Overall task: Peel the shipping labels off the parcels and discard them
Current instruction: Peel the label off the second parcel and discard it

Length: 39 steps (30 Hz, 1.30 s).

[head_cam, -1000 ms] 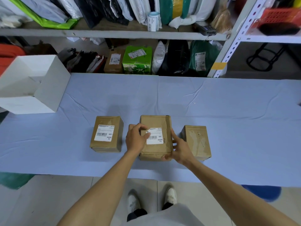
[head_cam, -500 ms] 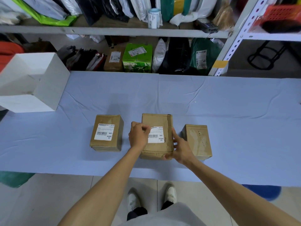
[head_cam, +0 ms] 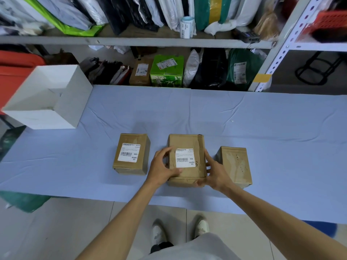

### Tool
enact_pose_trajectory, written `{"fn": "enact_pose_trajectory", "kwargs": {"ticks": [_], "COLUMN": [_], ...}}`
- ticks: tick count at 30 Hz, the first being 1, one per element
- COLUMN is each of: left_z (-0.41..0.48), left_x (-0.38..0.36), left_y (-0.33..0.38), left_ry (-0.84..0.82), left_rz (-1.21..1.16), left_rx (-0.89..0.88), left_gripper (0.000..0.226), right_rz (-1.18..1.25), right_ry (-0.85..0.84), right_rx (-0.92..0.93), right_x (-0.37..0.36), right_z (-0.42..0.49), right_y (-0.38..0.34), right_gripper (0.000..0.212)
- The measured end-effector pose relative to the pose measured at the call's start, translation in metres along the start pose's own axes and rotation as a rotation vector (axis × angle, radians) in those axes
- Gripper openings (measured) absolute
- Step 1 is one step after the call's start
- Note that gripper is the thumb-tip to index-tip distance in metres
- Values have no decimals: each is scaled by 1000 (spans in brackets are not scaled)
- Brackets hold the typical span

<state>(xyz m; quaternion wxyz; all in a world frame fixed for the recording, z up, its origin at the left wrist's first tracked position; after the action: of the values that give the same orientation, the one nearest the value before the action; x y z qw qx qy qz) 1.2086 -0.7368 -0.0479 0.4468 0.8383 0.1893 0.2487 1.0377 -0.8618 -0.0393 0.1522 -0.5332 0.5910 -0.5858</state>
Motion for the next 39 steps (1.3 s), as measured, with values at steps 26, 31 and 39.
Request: {"fn": "enact_pose_trajectory", "kwargs": {"ticks": [26,31,39], "left_z": [18,19,21], "left_x": [-11,-10,-10], "left_y": [24,29,33], "left_ry": [306,329,324], "left_rz": [132,174,276], "left_rx": [-10,-39,-96], "left_gripper": [21,15,6], "right_rz": [-12,-9,0], "right_ry": [9,4,-3], "right_rx": [-9,-4,-1], "right_x": [-2,-1,-1], "right_z": [2,2,1], "right_y": [11,8,5], "right_gripper": [130,132,131]}}
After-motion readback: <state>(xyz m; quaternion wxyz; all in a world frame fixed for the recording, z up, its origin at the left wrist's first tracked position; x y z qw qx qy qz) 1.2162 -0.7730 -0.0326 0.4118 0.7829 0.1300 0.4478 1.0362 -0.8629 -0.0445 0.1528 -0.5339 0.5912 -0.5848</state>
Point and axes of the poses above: each hand's wrist, its own z-axis towards the middle knuckle, its own x-axis out of the back of the hand, y = z × x, the point moved 3 cm from there along z, towards the middle knuckle, and after that the axes turned 13 degrees about x, right-handed, at the moved point
